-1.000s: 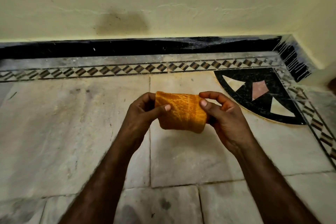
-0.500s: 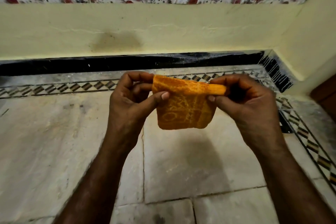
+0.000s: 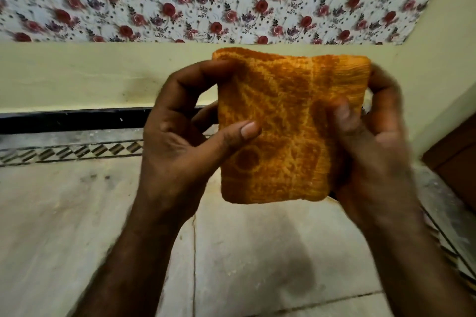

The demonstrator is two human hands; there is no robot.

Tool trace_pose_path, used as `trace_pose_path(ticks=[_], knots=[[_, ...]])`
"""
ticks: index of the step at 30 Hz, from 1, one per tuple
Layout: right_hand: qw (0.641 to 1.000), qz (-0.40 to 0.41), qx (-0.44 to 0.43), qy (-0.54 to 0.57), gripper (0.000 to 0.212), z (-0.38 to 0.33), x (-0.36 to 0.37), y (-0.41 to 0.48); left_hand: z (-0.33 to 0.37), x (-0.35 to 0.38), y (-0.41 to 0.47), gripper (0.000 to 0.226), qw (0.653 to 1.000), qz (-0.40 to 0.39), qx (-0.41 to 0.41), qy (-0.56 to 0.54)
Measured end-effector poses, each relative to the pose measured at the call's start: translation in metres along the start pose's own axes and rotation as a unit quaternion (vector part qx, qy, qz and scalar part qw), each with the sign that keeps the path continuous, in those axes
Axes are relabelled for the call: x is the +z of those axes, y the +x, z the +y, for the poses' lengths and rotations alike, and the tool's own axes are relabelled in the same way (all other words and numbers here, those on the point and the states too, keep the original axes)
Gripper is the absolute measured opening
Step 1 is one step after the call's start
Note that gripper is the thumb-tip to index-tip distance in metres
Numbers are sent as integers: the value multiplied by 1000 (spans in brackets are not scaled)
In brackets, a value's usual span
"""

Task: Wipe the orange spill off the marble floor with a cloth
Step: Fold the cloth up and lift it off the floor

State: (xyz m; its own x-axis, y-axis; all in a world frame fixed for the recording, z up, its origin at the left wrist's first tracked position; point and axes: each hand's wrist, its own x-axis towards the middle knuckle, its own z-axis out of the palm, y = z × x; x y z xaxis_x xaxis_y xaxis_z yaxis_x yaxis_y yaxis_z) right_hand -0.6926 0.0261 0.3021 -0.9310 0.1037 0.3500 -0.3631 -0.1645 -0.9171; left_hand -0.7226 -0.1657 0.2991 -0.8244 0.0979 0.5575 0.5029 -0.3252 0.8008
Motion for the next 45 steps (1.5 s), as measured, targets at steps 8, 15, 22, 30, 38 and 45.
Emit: trace_pose_path(ticks=[8, 15, 22, 30, 38, 45], knots=[[993, 27, 114, 6, 52, 43, 11, -28, -24, -17, -19, 92, 989, -43, -121, 77], [988, 19, 139, -68, 31, 54, 13, -18, -40, -31, -30, 96, 977, -79, -182, 81], [984, 30, 143, -103, 26, 85, 9, -7, -56, -45, -30, 95, 968, -89, -219, 82], [984, 32, 139, -106, 46, 64, 9, 47, -40, -41, 36, 102, 956, -109, -246, 116], [984, -48, 88, -149, 62, -69, 22, 127, 59, -22, 142, 100, 963, -109, -214, 120], [980, -89, 65, -164, 63, -233, 68, 164, 224, 11, 214, 97, 977, -66, -190, 76]])
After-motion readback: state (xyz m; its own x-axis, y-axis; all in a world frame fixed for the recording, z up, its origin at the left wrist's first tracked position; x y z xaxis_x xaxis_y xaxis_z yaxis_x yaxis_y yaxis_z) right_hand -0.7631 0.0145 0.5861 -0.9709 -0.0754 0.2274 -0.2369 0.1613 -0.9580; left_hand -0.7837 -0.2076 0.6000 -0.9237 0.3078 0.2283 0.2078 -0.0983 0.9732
